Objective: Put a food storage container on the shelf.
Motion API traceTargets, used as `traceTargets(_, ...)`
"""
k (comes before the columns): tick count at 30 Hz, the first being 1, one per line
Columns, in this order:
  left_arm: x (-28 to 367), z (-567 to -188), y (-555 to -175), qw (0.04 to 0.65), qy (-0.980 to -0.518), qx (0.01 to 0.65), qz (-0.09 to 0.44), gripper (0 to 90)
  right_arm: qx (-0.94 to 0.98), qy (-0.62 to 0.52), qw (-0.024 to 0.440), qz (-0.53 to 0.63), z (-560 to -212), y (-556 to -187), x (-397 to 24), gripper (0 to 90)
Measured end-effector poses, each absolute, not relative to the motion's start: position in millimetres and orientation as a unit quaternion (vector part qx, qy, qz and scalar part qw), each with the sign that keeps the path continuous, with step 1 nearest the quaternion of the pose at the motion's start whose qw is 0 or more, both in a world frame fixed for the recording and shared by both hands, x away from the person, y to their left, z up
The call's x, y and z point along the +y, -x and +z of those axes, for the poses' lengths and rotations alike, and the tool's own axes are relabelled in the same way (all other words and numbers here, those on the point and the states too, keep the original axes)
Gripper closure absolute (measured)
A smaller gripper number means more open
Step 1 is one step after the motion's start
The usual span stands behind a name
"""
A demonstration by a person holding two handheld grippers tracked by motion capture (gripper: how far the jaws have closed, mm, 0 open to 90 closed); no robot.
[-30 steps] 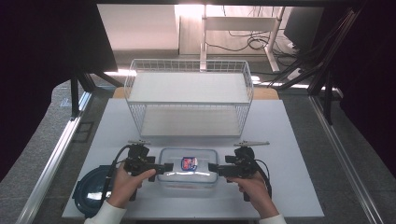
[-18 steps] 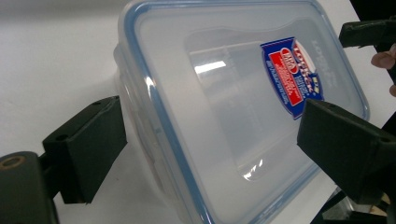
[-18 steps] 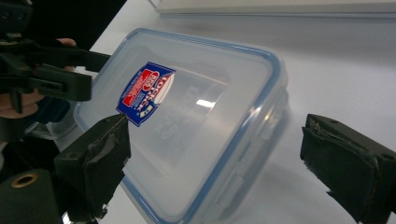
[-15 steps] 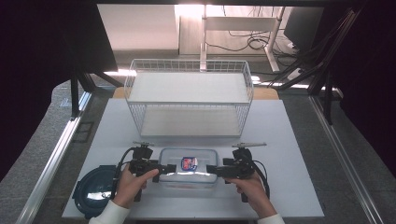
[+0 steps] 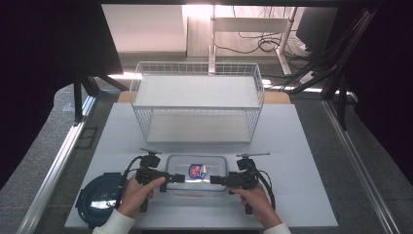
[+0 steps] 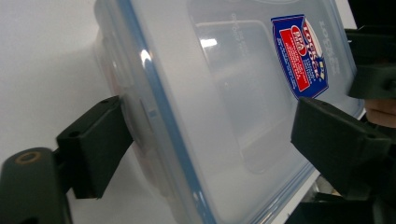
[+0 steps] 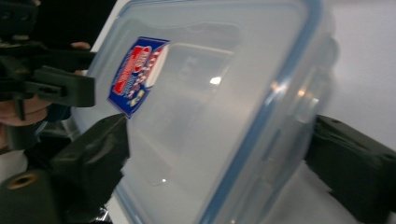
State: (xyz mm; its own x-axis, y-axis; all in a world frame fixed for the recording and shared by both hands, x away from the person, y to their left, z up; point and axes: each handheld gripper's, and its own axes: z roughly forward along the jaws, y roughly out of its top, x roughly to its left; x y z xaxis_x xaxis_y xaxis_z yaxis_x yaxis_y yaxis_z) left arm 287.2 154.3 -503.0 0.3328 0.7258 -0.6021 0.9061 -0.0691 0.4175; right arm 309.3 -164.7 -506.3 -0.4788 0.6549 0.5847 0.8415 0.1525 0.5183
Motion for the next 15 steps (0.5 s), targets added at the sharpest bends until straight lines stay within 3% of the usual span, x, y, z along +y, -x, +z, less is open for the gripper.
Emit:
traceTargets(4,157,-504,-286,0.39,-0.71,0.574,-0.122,17.4,-0.734,0.515,0.125,-0.424,-507,-310,-170,19.6)
traceTargets(6,159,-504,-285,0.395,-0.701,0.581,-0.126,20.1,-0.723,0.522,0.128,-0.435,-504,-310,-178,29.6)
traceTargets(15,157,-485,-270,0.404,-0.701,0.58,-0.098,33.3,-0.706,0.533,0.115,-0.453,-495,-304,-187,37.7)
